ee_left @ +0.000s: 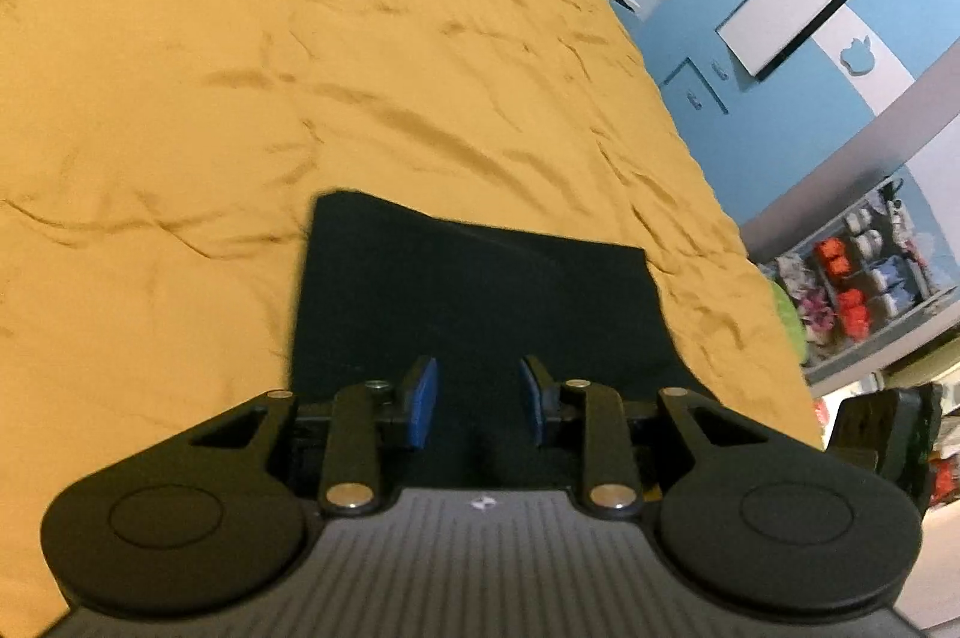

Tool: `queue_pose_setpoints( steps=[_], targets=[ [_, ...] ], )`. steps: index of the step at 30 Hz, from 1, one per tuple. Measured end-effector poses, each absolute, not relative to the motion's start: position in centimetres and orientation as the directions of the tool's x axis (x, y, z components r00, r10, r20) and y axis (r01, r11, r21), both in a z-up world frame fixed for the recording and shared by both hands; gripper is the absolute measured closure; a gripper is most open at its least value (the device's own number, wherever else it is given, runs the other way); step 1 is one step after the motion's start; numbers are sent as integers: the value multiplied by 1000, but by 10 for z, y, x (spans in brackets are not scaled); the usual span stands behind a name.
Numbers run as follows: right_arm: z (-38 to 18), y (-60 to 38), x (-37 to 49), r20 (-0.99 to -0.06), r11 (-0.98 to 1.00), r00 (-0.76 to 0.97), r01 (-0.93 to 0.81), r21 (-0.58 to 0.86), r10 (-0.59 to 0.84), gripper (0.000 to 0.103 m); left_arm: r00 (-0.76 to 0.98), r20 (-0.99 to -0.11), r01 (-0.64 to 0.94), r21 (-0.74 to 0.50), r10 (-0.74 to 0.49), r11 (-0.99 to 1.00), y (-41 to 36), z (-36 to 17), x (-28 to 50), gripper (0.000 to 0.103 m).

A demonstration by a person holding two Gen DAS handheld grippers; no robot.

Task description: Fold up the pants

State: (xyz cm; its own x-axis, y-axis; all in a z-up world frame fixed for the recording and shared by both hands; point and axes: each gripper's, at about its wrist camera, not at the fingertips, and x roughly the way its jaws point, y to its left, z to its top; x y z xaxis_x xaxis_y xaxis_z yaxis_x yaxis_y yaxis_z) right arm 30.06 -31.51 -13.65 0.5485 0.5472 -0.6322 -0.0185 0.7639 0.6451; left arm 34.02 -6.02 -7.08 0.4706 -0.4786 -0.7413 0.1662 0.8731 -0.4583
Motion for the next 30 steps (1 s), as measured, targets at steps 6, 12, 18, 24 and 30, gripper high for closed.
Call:
queue_pose_setpoints(
  steps=[6, 12, 18, 24, 30],
  targets=[
    [-145, -302, 312, -651, 744, 505, 25, 667, 567, 97, 503, -728, 134, -466, -465, 875, -32, -67, 332, 70],
    [-89, -291, 326, -631, 780, 521, -118, 614, 575, 100, 532, -718, 80, -485, -449, 871, -7, -70, 329, 70],
    [-8, -303, 361, -624, 808, 531, -246, 535, 574, 100, 551, -701, 68, -503, -453, 862, 2, -68, 326, 70],
    [17, -359, 380, -673, 846, 526, -204, 493, 519, 100, 532, -703, 90, -507, -472, 857, -7, -76, 331, 70],
    [-45, -423, 396, -766, 869, 457, -31, 494, 452, 100, 505, -723, 122, -481, -471, 868, -25, -85, 336, 70]
  ],
)
